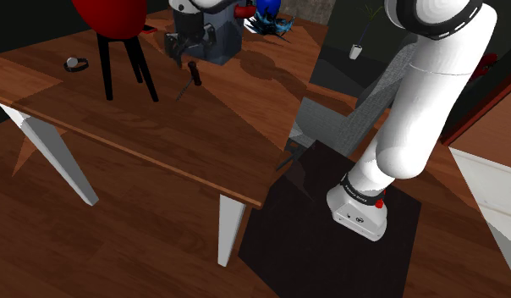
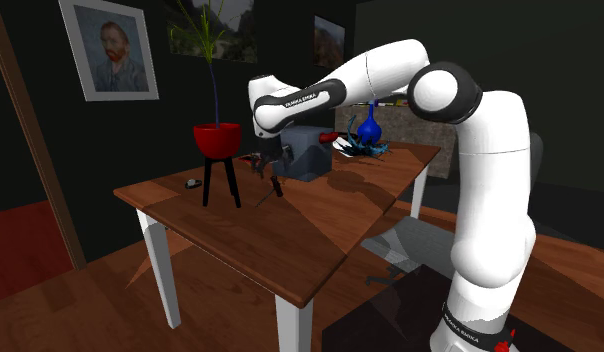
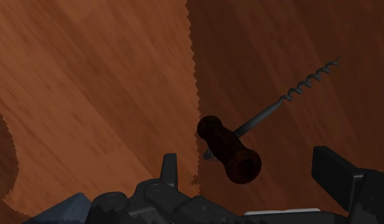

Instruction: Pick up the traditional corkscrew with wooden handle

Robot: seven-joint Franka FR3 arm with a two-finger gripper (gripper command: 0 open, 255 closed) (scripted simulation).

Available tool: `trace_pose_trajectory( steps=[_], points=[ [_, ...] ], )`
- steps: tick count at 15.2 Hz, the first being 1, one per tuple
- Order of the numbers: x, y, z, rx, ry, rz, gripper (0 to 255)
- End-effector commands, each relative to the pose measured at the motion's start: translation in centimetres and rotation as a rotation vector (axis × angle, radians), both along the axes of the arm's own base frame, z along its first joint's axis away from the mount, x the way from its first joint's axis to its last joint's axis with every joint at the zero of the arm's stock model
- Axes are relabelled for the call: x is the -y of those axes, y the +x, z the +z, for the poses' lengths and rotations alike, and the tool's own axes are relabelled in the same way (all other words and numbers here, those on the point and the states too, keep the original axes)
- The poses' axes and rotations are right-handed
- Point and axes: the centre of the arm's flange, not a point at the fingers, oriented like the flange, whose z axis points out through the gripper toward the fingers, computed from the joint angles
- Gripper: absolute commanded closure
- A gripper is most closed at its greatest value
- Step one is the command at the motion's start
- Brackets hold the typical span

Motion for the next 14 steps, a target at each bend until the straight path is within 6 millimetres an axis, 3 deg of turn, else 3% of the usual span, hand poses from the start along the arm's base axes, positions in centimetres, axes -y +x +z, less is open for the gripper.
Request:
trace_pose_trajectory(
  steps=[1, 4, 5, 14],
  points=[
    [0.06, 0.07, -1.02, 0.000, 0.000, 0.000, 0],
    [0.06, 0.07, -1.85, 0.000, 0.000, 0.000, 0],
    [0.02, 0.05, -1.89, 0.000, 0.000, 0.000, 255],
    [0.06, 0.07, -1.85, 0.000, 0.000, 0.000, 255]
  ],
)
